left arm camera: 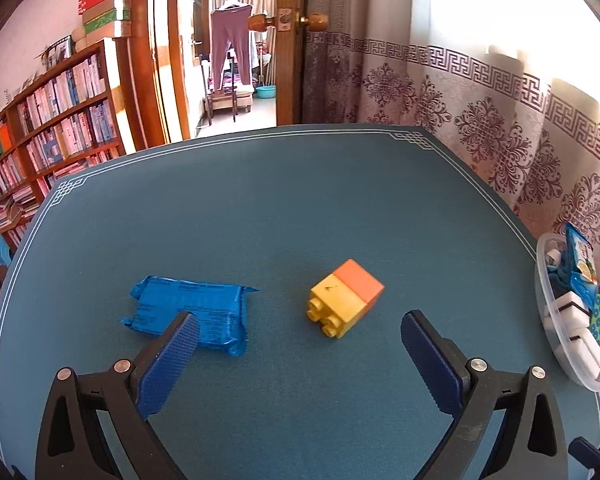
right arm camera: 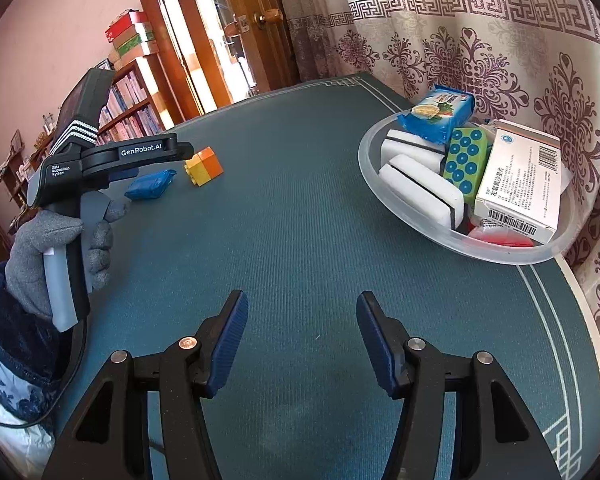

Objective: Organize objects
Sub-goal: 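Move both tools back to the blue packet and the toy brick, then grasp the blue wrapped packet with the left tool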

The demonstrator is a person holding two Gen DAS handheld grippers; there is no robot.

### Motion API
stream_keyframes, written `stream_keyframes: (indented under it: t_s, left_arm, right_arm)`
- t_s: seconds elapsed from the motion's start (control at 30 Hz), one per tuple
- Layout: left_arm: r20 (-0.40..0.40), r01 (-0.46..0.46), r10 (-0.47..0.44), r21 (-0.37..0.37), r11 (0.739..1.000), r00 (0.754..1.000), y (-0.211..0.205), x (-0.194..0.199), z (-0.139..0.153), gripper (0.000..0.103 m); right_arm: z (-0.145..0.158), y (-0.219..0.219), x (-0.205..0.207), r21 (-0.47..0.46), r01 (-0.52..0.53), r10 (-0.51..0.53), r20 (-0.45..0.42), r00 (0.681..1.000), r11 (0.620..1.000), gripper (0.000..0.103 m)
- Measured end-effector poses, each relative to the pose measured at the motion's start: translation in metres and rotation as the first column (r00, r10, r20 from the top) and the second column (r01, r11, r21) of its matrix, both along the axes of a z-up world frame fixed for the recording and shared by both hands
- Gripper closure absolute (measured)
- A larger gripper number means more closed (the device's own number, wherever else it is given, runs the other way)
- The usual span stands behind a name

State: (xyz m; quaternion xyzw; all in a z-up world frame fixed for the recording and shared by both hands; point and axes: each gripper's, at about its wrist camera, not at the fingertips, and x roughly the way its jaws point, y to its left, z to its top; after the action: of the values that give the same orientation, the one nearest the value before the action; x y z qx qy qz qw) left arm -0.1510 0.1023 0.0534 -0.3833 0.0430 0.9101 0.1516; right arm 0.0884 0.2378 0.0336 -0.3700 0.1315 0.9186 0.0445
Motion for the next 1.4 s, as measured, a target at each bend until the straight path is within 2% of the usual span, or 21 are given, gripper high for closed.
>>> stream_keyframes:
  t_s: [0.27,0.57,0.87,1.17,1.4]
  left_arm:
    - [0.067,-0.158,0.153,0.072,0.985,0.986,-0.047,-0.022,-0.007,0.0]
    - [0.231,-0.314,0.272,0.168,0.934,0.934,-0.069,-0.045,-0.024,0.0]
    - [0.268,-0.409,0.356,0.18,0.895,0.895,-0.07,-0.065,-0.028,0.0]
    - [0.217,-0.385,0.36,0.087,0.919,0.908,-0.062,-0.062,-0.031,0.0]
    - [0.219,-0.377,0.35,0.094,0.922,0.911,-0.084,-0.039,-0.031,0.0]
  right_arm:
    - [-0.004,-0.009,-0.008,0.003,-0.02,0.02,0.017,1.0,1.0,0.045]
    - [-0.005,-0.012,-0.019,0.004,-0.04,0.04,0.01,0.999,0.999,0.045]
    - [-0.006,-0.024,-0.037,-0.005,-0.083,0.083,-0.005,0.997,0.997,0.045]
    - [-0.013,-0.023,-0.038,-0.024,-0.07,0.071,0.004,0.998,0.997,0.045]
    - [-0.011,-0.027,-0.035,-0.027,-0.079,0.079,0.001,0.997,0.997,0.045]
